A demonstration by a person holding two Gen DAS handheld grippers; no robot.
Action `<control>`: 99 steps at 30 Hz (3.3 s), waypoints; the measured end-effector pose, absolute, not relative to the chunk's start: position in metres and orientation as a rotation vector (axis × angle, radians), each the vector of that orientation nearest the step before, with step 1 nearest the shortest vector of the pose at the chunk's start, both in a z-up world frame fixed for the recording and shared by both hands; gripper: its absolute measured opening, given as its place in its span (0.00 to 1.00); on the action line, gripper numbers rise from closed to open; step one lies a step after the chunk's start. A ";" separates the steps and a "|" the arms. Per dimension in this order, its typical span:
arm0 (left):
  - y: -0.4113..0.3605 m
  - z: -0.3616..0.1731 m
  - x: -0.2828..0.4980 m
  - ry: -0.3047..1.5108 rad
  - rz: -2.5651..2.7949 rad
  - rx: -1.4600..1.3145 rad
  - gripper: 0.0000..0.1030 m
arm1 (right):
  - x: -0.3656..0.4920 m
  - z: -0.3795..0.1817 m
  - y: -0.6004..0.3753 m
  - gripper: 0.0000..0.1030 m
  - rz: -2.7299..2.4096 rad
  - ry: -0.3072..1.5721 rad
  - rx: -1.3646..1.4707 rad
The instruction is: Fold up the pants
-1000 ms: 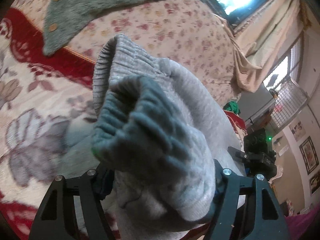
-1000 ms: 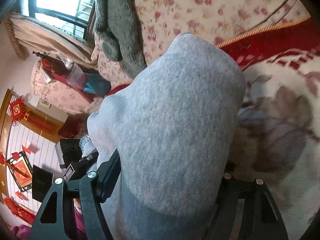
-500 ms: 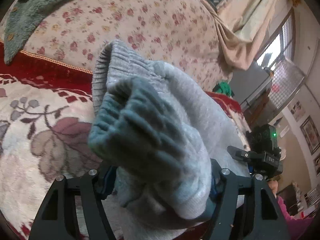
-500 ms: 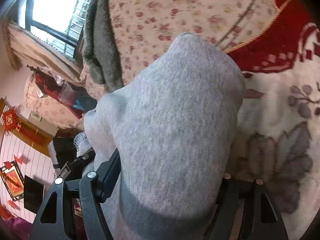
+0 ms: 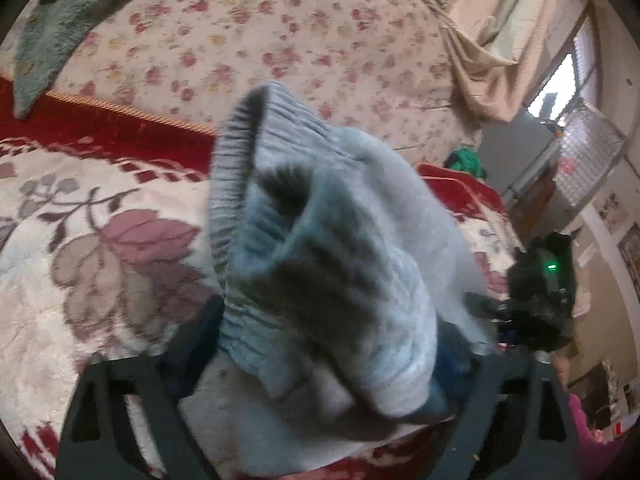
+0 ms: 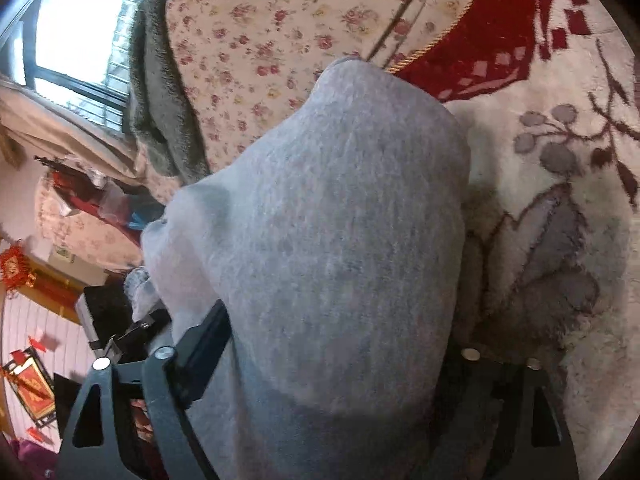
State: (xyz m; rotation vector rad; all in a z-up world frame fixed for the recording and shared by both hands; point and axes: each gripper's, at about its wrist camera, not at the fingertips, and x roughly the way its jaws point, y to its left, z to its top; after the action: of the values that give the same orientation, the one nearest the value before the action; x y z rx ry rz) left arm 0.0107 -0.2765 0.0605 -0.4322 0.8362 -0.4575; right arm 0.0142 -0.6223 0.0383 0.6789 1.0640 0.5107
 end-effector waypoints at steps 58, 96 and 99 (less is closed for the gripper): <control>-0.354 0.160 -0.024 0.605 -0.163 -0.044 0.96 | -0.048 0.131 -0.553 0.90 0.082 0.828 0.229; -0.364 0.147 -0.014 0.656 -0.160 -0.026 0.97 | -0.040 0.122 -0.553 0.90 0.088 0.855 0.219; -0.364 0.146 -0.013 0.657 -0.160 -0.029 0.97 | -0.041 0.120 -0.553 0.90 0.090 0.861 0.219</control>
State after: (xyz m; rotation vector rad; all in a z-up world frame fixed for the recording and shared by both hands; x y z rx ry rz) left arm -0.0135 -0.3638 0.1460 -0.0291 0.6567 -0.1595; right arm -0.0406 -0.5534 0.1202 0.2187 0.8607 0.0903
